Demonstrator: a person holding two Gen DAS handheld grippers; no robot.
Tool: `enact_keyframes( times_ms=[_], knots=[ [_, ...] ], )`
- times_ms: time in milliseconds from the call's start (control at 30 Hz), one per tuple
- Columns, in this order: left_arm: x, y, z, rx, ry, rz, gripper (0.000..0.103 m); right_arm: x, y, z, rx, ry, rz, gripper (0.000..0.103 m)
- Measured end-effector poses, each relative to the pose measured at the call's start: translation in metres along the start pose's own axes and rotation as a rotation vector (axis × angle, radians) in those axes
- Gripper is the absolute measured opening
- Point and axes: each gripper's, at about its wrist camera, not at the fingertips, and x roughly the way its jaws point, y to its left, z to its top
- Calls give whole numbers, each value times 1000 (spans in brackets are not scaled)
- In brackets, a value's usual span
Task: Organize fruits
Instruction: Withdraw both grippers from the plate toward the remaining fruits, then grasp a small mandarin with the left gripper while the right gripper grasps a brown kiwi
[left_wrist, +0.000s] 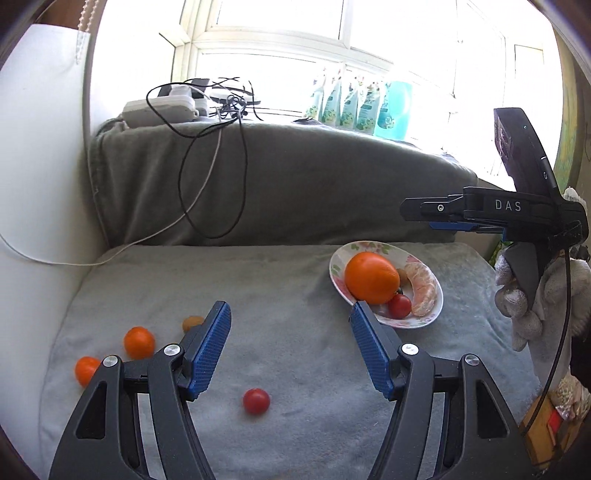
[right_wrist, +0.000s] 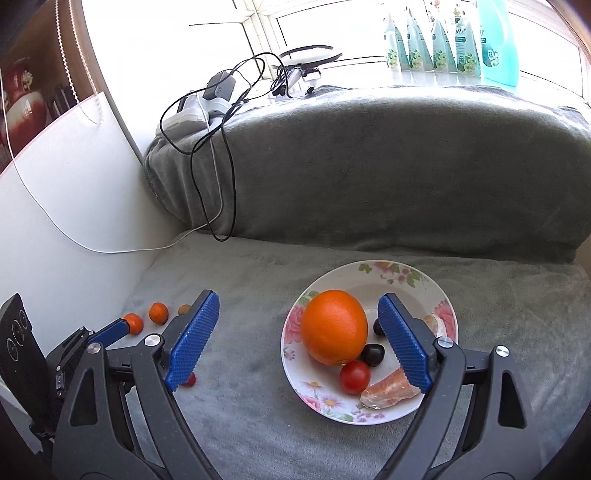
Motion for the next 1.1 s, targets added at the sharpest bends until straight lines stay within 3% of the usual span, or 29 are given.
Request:
enact_keyframes(
  times_ms=[367, 700, 1100],
  knots=[
    [-20, 68, -20, -107, 10, 156, 69, 31, 52, 0, -105, 28, 59, 90],
    [-19, 118, -41, -215, 58, 245, 69, 69, 101, -6, -220, 67, 100, 90],
    [0, 149, -59, -274, 123, 271, 69, 121, 132, -24, -302, 183, 142, 90]
  ],
)
